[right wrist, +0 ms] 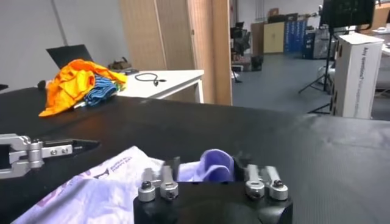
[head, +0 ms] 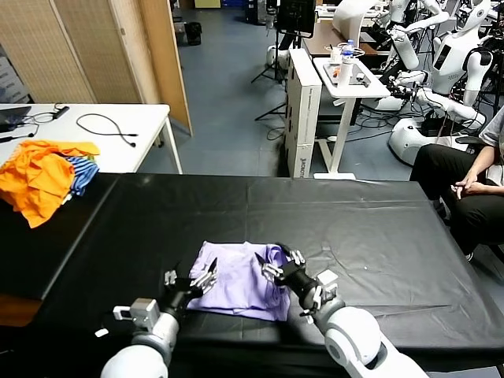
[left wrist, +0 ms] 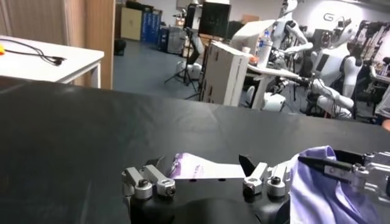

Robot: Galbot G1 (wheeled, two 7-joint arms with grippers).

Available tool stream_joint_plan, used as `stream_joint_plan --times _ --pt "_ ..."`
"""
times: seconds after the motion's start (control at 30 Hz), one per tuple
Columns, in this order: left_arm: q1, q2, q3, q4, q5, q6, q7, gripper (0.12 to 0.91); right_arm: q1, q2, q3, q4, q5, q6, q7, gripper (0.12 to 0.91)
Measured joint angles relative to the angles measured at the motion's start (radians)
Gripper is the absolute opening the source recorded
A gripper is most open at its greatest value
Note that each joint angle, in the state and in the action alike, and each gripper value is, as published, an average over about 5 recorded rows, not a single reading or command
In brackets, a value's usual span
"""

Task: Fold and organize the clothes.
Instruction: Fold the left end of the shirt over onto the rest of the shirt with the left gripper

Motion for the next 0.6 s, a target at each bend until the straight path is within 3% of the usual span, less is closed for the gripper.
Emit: stream_joint_plan --times 0.1,0.2,0.47,0.6 --pt "0.000 0.000 -0.001 0.003 0.002 -0.002 0.000 0.907 -0.020 -0.004 0.010 0.013 -0.001 -0.023 0.009 0.219" --pt "0.001 0.000 -0.005 0.007 0.004 -0.003 0.000 0.907 -0.040 -0.004 0.021 0.018 -0.001 -0.053 0.020 0.146" --pt "0.005 0.003 -0.022 0.010 0.004 -0.007 0.000 0.907 -0.049 0.015 0.029 0.002 0.028 -0.121 0.049 0.145" --pt "0.002 0.006 -0.033 0.014 -0.001 -0.010 0.002 0.907 -0.047 0.014 0.042 0.010 0.058 -0.123 0.046 0.271"
